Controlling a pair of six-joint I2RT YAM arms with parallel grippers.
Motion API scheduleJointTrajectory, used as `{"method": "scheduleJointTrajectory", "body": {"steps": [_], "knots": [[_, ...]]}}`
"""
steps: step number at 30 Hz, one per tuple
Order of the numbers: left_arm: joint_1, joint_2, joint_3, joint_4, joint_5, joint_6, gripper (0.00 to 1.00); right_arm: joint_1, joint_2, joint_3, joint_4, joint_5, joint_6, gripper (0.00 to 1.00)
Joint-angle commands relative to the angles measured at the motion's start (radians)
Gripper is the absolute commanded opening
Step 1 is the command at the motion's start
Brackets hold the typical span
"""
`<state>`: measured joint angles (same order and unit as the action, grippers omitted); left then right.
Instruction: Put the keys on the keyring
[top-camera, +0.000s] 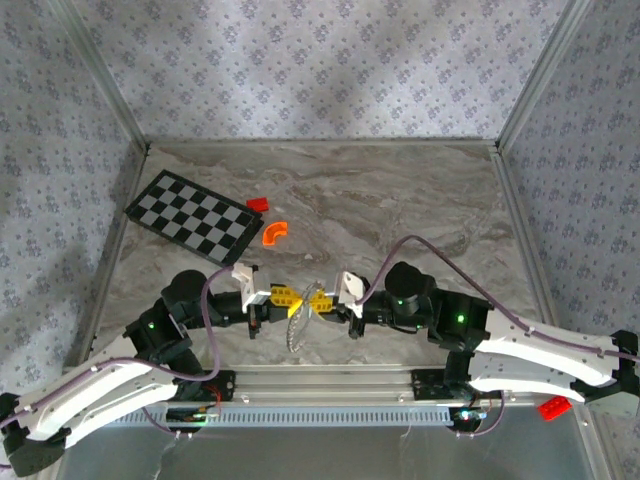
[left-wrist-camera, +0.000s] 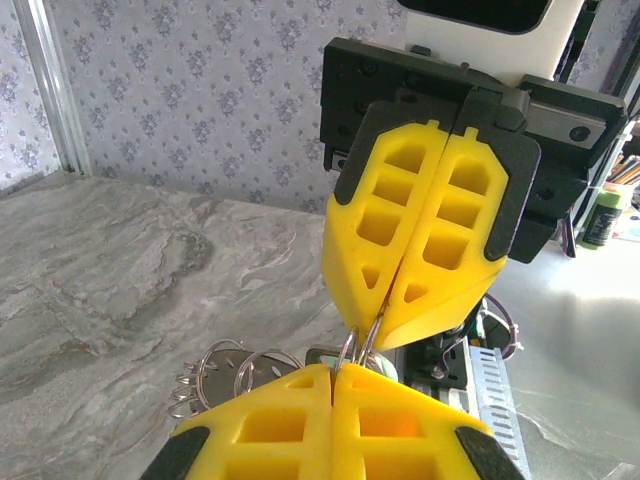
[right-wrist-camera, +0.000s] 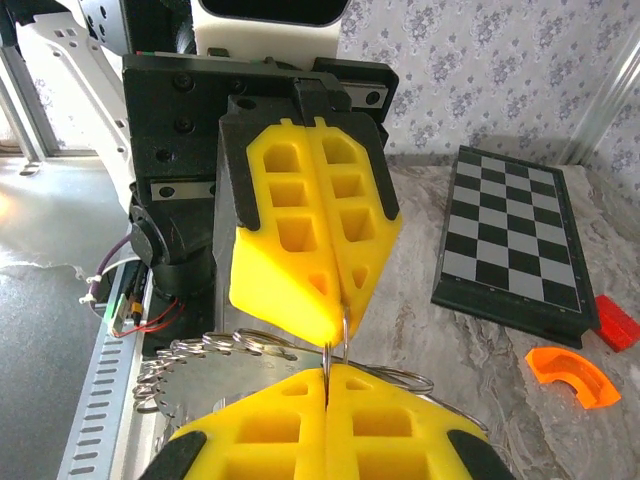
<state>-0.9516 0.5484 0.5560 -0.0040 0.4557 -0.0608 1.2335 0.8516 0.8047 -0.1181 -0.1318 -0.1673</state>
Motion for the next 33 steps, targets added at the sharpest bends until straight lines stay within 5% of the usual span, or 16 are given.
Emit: {"method": "scheduleJointTrajectory", "body": {"steps": [1, 21, 33], "knots": [[-0.004, -0.008, 0.013, 0.074, -0.01, -0.002, 0.0, 0.019, -0.026, -0.031, 0.016, 0.005, -0.027, 0.0], [-0.004, -0.013, 0.01, 0.075, -0.011, -0.004, 0.0, 0.062, -0.039, -0.064, 0.034, 0.12, -0.071, 0.0], [-0.004, -0.017, 0.007, 0.08, -0.015, -0.003, 0.0, 0.072, -0.067, -0.088, 0.066, 0.1, -0.077, 0.15]]}}
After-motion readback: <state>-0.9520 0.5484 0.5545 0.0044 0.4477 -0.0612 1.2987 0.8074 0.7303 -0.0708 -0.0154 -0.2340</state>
